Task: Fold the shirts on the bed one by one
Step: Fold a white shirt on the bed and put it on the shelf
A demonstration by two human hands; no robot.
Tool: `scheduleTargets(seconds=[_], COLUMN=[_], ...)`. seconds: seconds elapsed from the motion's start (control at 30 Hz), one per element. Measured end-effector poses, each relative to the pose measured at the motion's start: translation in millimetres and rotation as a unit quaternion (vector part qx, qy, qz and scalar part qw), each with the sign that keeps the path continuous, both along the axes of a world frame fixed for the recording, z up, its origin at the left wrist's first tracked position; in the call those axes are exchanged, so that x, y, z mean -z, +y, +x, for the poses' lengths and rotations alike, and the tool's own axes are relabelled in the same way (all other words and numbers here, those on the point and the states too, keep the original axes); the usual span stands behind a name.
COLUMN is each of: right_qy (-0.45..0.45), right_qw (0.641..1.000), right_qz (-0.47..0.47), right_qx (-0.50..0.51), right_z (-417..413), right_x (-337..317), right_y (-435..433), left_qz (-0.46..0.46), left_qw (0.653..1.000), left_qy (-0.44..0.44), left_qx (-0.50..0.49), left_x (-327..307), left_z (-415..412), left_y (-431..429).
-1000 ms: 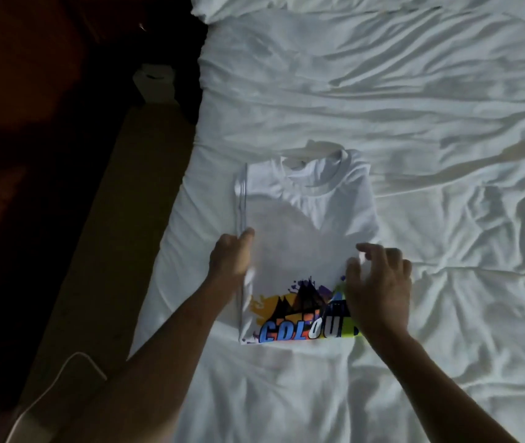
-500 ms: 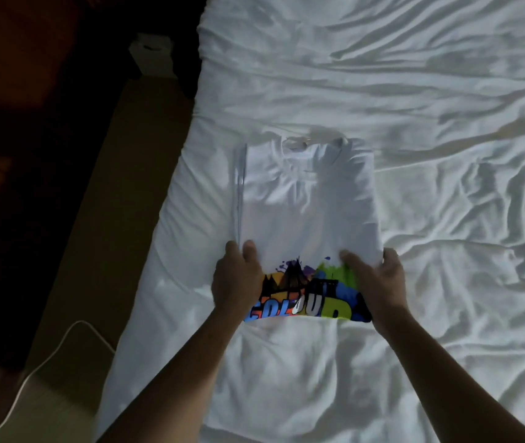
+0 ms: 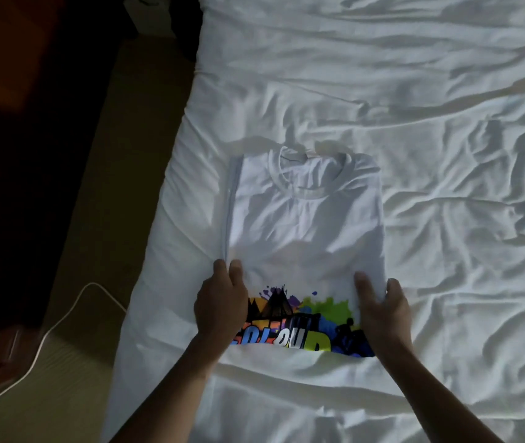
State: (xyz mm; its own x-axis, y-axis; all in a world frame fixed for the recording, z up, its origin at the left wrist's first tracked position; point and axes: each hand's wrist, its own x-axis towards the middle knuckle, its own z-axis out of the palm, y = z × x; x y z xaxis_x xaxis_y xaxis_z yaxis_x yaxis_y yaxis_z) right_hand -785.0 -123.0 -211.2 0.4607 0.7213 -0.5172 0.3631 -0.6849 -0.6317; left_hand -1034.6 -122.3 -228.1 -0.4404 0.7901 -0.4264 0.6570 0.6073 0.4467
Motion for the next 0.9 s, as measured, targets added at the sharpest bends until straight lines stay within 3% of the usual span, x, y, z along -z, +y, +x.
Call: scheduleTargets(seconds=[0.13,0.23,0.37,0.5,0.63,0.9], right_qy=[-0.051,-0.084,-0.139,-0.088,-0.001,-0.053], right_qw=[0.998,0.994,0.987,0.992,0.997,0.995], right_qz=[-0.012,-0.03,0.004,0.072,0.081,0.074], right_qx=[-0.018,-0.058,-0.078,-0.059,-0.011,0.034], right_z=[5,11,13,10,5,10], right_x=[0,-1,1,8,14,29], right_y=[-19,-20,20,84,143,160], left_qz=[-0.016,-0.041,0.029,0.071,0.071,0.089], left_qw=[1.0,0.998,0.989,0.992,0.993,0.992], left_qy=[-0.002,0.053,0.14,0.108,0.093,0.087], left_qx=[-0.021,0.02,0.04,0.004,0.017,-0.026], left_x=[5,-1,-8,-5,5,16], left_z=[-8,-17,-18,-8,0,-16], left_y=[-16,-18,23,94,145,158])
